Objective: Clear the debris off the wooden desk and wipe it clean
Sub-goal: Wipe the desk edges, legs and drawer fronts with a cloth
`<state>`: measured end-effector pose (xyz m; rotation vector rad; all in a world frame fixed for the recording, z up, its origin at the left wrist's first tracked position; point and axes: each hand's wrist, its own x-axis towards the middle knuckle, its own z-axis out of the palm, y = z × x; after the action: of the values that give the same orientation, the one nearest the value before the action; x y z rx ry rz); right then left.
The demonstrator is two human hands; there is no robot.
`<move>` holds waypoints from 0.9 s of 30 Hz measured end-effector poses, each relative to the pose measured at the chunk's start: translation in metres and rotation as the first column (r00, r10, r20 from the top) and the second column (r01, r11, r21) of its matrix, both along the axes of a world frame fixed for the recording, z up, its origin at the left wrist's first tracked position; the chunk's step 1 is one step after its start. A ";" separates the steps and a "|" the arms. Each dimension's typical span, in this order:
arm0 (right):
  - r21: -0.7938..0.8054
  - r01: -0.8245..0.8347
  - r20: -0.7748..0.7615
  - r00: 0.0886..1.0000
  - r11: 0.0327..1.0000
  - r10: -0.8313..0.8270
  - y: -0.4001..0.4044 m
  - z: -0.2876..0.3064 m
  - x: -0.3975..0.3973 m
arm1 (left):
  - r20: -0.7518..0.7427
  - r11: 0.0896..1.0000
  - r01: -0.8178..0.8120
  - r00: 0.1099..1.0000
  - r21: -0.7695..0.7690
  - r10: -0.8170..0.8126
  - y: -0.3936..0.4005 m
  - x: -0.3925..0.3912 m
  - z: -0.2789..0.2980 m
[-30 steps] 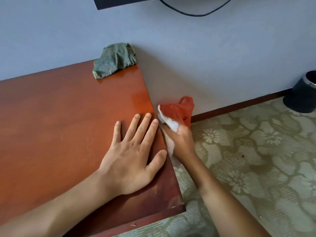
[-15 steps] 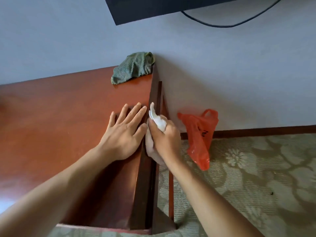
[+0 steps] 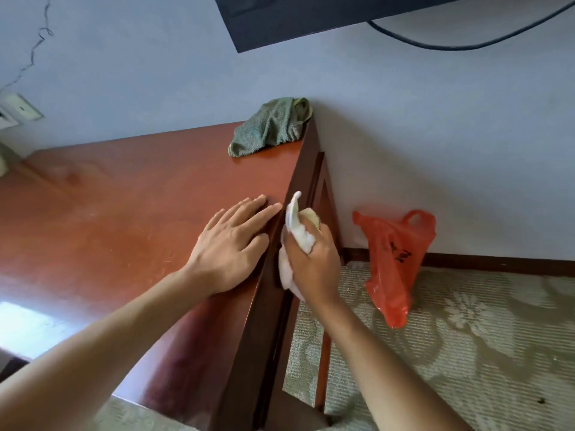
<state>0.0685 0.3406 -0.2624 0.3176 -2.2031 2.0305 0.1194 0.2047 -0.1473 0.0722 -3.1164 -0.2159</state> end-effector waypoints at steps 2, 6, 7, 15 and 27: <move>0.118 -0.032 0.033 0.999 0.993 0.028 0.003 -0.007 -0.022 | -0.027 0.999 0.007 1.000 -0.044 -0.008 0.000 -0.018 0.002; 0.101 -0.023 -0.024 0.999 0.995 0.025 -0.002 0.010 -0.056 | 0.014 0.998 0.004 1.000 0.060 -0.005 0.003 -0.051 -0.002; 0.090 -0.010 -0.041 0.999 0.996 0.014 -0.003 0.015 -0.062 | 0.016 0.995 -0.017 1.000 0.096 0.015 0.002 -0.053 -0.004; -0.056 0.027 -0.203 0.978 0.998 -0.038 -0.011 -0.014 -0.007 | 0.000 0.992 -0.030 1.000 0.121 0.030 -0.003 -0.056 -0.008; -0.013 0.141 -0.192 0.971 0.990 -0.141 -0.020 -0.005 0.003 | -0.003 0.991 -0.037 0.999 0.125 0.037 -0.004 -0.057 -0.006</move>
<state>0.0718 0.3209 -0.2671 0.3316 -2.0491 1.8423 0.0628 0.2006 -0.1536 0.1304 -3.0895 -0.4098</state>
